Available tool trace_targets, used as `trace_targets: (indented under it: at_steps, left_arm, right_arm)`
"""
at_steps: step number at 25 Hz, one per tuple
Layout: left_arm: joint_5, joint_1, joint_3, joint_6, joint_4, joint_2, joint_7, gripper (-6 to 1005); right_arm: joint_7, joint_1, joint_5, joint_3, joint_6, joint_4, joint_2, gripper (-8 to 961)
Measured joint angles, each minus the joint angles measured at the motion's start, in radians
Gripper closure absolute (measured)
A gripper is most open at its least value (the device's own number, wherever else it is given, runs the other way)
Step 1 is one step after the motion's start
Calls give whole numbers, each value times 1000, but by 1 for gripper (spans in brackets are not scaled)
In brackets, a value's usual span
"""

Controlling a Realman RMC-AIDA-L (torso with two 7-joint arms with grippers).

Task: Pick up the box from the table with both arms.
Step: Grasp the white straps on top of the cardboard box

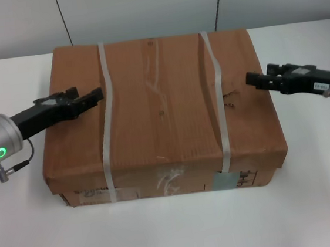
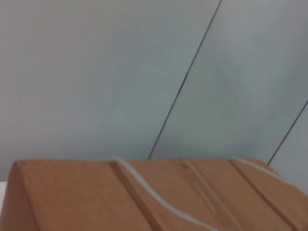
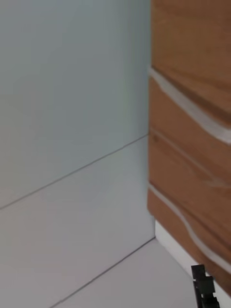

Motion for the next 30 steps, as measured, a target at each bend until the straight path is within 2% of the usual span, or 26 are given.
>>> trace_targets:
  at_steps: [5,10,30]
  left_arm:
    - [2,-10,0,-24,15,-1,4,218]
    - [19,-15,-1,-47,35,-2,5,217]
    - [153,-71,-2,-125,108,-2,-35,218]
  right_arm:
    - [-8,18,-6,-11,37,9,34,92]
    - [-4,53,-6,-52,65,33,54,91]
    - [22,129,-6,-63,131,103,70,92]
